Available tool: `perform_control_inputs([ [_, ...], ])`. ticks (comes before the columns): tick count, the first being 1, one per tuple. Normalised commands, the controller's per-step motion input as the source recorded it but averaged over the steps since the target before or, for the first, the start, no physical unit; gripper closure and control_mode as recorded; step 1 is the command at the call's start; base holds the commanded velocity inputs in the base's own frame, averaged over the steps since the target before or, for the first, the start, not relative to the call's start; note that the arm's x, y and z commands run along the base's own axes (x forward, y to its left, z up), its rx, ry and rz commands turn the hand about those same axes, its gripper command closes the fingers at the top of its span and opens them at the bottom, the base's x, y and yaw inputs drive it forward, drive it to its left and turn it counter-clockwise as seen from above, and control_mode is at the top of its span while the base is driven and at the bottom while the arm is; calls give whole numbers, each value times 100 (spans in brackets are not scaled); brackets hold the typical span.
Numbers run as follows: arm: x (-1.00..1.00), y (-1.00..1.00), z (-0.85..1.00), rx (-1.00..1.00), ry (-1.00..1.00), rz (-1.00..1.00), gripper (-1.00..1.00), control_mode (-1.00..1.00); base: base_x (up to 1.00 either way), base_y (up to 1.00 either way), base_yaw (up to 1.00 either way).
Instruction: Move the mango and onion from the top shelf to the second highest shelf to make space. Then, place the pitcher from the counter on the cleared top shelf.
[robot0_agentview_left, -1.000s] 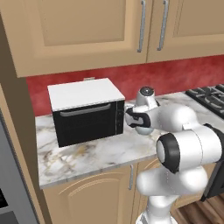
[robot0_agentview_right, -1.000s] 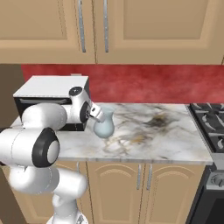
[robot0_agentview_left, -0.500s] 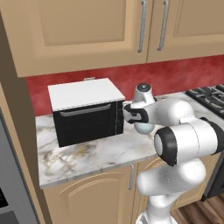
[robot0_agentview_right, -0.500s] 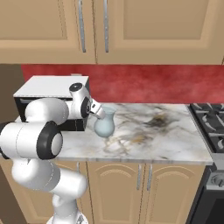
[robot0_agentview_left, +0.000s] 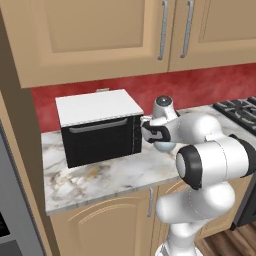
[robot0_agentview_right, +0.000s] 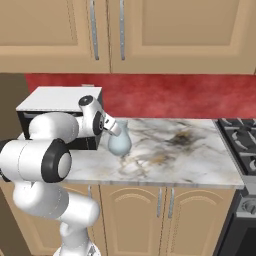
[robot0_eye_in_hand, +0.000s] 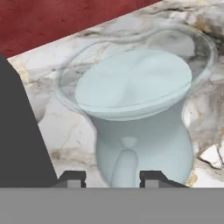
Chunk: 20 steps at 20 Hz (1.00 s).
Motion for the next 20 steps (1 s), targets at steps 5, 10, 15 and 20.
perform_control_inputs([
  [5,0,-36,-34,0,0,-4,100,-100,0,0,0],
  [10,0,-13,-6,0,0,0,100,-100,0,0,0],
  [15,-4,-2,-2,0,-1,1,100,-100,0,0,0],
  [20,-35,-14,5,3,-17,5,100,-100,0,0,0],
])
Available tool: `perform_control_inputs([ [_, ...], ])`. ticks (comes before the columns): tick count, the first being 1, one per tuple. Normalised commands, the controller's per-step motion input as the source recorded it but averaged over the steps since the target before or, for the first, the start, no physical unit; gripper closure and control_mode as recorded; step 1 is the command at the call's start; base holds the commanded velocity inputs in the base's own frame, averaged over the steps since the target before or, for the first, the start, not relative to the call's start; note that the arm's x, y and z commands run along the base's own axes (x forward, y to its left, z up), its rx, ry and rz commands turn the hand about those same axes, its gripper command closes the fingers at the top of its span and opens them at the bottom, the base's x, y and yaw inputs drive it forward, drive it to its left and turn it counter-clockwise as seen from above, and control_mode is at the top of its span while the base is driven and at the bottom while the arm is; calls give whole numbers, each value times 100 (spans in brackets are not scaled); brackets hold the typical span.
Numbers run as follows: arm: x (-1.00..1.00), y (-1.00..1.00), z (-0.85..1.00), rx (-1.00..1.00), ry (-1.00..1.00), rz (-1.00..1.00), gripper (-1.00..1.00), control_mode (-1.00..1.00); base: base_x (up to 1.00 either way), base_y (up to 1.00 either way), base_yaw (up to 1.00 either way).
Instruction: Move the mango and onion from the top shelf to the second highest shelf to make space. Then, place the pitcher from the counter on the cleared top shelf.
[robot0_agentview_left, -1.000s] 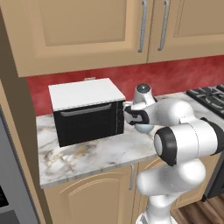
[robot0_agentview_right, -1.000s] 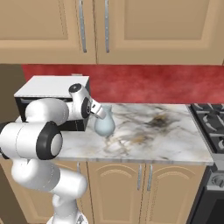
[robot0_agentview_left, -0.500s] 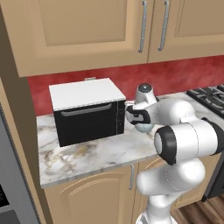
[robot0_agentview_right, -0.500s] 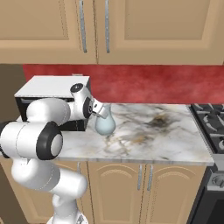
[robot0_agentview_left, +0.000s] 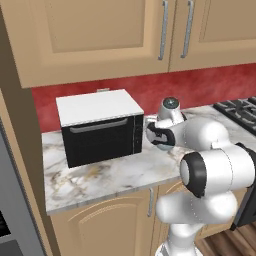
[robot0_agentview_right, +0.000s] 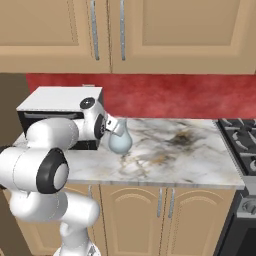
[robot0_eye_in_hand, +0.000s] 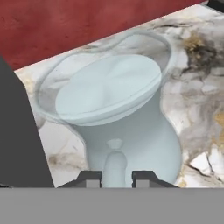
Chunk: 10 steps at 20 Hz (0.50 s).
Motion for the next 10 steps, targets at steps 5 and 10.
perform_control_inputs([
  [5,-47,-19,29,3,-19,4,100,-100,0,0,0],
  [10,-54,-7,69,1,-3,7,100,-100,0,0,0],
])
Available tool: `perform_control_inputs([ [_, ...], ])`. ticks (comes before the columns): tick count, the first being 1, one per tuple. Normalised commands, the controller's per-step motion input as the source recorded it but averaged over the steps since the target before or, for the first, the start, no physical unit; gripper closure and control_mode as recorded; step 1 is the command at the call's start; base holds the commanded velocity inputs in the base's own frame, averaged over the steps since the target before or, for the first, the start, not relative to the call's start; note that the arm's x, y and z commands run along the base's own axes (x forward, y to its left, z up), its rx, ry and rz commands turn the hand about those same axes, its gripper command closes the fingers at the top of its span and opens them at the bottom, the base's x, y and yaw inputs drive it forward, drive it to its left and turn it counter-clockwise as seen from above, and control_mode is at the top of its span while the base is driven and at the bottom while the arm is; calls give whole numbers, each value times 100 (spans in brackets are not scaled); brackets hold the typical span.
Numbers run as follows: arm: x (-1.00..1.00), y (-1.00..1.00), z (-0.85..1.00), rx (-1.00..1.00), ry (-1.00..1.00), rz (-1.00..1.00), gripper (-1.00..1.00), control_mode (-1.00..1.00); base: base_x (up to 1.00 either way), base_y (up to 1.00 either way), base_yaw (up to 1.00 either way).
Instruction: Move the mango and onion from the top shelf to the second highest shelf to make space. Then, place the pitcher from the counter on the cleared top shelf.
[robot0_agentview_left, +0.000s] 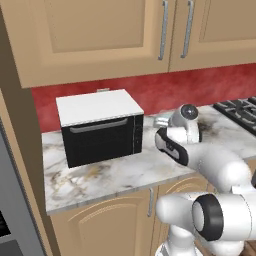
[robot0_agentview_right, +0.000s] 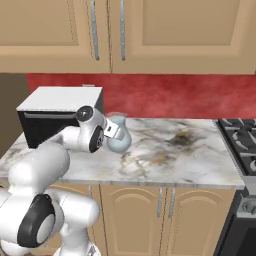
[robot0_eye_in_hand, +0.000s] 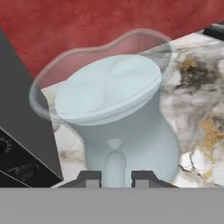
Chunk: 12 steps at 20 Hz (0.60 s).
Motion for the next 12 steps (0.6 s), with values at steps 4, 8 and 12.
perform_control_inputs([
  [4,-69,0,78,0,0,14,100,-100,0,0,0],
  [8,-91,0,75,0,0,18,100,-100,0,0,0],
  [12,-86,0,53,0,0,17,100,-100,0,0,0],
])
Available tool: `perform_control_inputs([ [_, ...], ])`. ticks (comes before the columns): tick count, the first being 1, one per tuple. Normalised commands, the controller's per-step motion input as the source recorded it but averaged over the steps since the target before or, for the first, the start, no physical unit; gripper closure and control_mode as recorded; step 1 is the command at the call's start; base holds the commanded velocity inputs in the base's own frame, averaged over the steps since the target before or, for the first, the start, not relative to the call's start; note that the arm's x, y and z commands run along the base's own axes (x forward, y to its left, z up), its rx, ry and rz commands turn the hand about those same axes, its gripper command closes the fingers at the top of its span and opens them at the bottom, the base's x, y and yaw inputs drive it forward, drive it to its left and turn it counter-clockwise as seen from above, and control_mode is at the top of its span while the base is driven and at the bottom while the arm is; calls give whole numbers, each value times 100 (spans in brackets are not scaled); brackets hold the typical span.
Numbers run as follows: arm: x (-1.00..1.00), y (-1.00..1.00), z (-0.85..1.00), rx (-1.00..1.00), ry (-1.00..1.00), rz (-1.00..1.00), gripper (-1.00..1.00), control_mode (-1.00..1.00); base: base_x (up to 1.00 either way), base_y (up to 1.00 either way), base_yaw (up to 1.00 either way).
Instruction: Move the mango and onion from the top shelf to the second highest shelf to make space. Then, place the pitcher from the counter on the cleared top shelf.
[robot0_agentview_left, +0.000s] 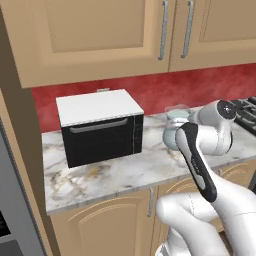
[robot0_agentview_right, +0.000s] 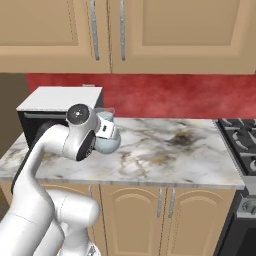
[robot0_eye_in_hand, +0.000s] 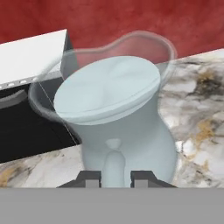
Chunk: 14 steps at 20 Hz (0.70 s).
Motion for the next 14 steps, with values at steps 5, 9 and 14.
perform_control_inputs([
  [5,-50,0,31,0,-1,11,100,-100,0,0,0],
  [9,-4,0,7,0,0,1,100,-100,0,0,0],
  [14,2,0,0,0,1,0,100,100,-5,0,0],
])
